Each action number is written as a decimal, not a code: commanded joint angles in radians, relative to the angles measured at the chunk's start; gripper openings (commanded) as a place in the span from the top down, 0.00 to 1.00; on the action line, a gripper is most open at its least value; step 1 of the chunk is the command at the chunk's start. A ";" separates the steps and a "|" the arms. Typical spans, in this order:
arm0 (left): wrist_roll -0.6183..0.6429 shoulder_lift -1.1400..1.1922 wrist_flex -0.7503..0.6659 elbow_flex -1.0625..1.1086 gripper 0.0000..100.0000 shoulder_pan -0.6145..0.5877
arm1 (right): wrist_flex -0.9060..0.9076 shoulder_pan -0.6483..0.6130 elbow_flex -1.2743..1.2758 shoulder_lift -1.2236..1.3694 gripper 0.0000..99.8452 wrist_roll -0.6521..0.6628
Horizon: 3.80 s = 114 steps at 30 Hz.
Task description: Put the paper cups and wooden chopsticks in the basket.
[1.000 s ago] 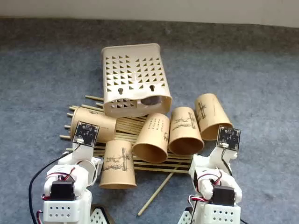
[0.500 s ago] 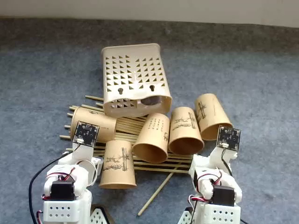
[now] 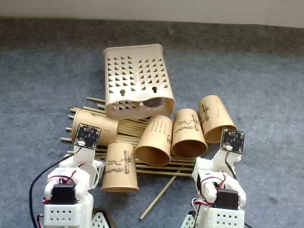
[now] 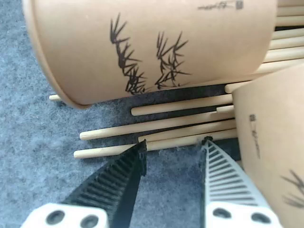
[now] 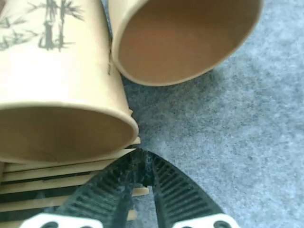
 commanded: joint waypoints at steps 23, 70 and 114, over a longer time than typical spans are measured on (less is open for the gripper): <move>-0.003 -0.005 0.003 0.019 0.81 0.013 | 0.008 0.004 0.148 -0.008 0.99 -0.008; -0.003 -0.005 0.003 0.019 0.81 0.013 | 0.015 0.054 -0.598 0.001 0.94 0.512; -0.003 -0.005 0.003 0.019 0.81 0.013 | -0.671 -0.444 -0.846 1.268 0.83 0.503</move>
